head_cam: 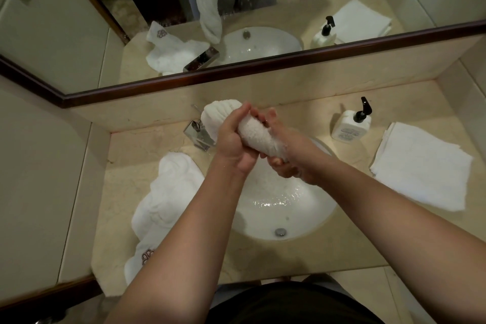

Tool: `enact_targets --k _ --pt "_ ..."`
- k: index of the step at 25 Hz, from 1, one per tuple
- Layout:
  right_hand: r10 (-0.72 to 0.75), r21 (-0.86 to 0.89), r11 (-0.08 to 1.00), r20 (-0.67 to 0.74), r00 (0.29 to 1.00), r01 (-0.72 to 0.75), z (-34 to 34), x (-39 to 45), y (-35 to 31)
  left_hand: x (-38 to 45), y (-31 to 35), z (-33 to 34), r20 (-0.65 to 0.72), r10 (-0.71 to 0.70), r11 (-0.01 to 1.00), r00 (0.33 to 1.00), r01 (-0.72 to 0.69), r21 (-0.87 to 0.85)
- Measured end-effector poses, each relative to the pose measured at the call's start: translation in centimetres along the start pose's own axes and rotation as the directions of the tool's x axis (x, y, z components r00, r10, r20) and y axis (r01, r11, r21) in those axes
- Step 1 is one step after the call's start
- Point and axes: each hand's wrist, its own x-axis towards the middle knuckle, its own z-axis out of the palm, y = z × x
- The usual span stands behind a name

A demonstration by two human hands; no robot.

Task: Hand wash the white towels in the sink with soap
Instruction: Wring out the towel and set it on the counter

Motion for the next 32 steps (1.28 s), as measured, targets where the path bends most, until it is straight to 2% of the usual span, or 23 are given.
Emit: enact_targets --k 3,6,11,14,19,23,26,29,32 --pt "-0.128 -0.088 0.99 -0.24 0.962 0.11 1.3 1.2 1.3 0.6 -0.7 0.9 -0.246 -0.032 0.994 0.969 0.005 -0.106" --pt "-0.262 -0.169 0.962 -0.361 0.895 0.213 1.5 2.4 3.1 1.4 -1.4 1.2 -0.361 -0.062 0.994 0.93 0.025 -0.105" --pt "-0.416 -0.271 0.905 -0.394 0.819 0.329 0.7 3.7 5.0 2.5 -2.3 1.3 -0.436 -0.127 0.991 0.891 0.094 -0.097" --pt "-0.477 -0.334 0.871 -0.392 0.787 0.361 0.3 4.1 5.3 2.8 -2.4 1.5 -0.457 -0.114 0.993 0.882 0.093 -0.069" --pt "-0.515 -0.362 0.846 -0.372 0.772 0.391 0.0 3.9 5.5 2.5 -2.8 1.6 -0.467 -0.093 0.996 0.88 0.081 -0.044" --pt "-0.49 -0.284 0.868 -0.362 0.793 0.407 0.4 3.5 5.9 2.0 -2.6 1.2 -0.448 -0.069 0.994 0.891 0.097 0.041" --pt "-0.395 -0.137 0.919 -0.331 0.857 0.37 0.6 3.3 5.8 1.4 -2.4 1.1 -0.436 0.0 0.975 0.9 0.098 0.201" --pt "-0.301 -0.135 0.952 -0.273 0.913 0.274 0.1 2.7 5.4 1.0 -2.0 1.0 -0.432 0.078 0.947 0.899 0.068 0.313" --pt "-0.204 -0.048 0.979 -0.265 0.942 0.198 -0.8 2.9 4.1 0.1 -1.7 0.3 -0.296 0.141 0.876 0.945 0.02 0.482"
